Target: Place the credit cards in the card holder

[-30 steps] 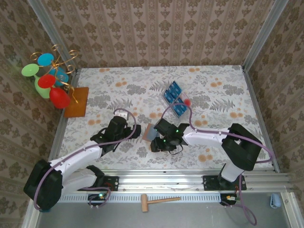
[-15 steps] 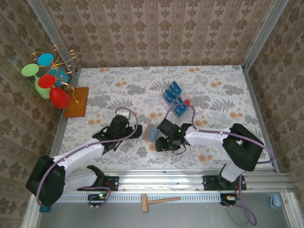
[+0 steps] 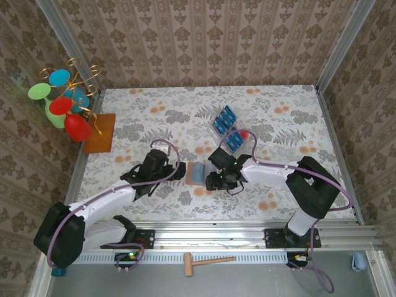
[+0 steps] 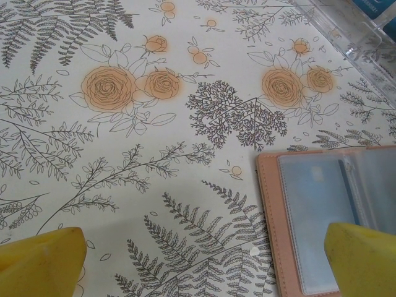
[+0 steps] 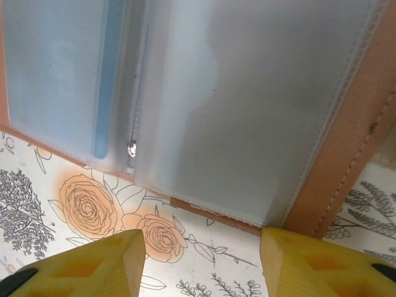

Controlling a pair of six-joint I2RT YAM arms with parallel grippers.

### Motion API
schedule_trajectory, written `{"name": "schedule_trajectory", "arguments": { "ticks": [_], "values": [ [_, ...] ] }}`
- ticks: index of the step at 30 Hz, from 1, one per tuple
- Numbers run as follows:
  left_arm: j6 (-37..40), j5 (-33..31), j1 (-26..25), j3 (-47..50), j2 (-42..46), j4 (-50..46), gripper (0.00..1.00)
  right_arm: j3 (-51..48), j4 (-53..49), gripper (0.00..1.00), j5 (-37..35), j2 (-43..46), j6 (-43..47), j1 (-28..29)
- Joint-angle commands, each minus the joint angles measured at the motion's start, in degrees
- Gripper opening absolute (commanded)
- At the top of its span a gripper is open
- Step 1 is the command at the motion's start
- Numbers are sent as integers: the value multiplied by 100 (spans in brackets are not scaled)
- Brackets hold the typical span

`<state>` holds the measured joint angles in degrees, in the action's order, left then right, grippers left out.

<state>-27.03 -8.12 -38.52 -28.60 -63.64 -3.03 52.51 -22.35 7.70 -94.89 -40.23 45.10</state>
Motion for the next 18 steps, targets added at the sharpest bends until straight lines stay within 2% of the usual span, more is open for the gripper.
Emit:
{"name": "schedule_trajectory", "arguments": {
  "ticks": [1, 9, 13, 18],
  "values": [
    [9, 82, 23, -224, -89, -4, 100, 228, -343, 52, -129, -64, 247, -132],
    [31, 167, 38, -450, -413, -161, 100, 840, -484, 53, 847, 535, 444, -467],
    [29, 230, 49, -575, -615, -244, 100, 1514, -1096, 53, 511, 709, 787, -1071],
    [-26, 319, 104, -712, -849, -337, 100, 2479, -1789, 52, -201, 335, 1466, -1641]
  ]
}}
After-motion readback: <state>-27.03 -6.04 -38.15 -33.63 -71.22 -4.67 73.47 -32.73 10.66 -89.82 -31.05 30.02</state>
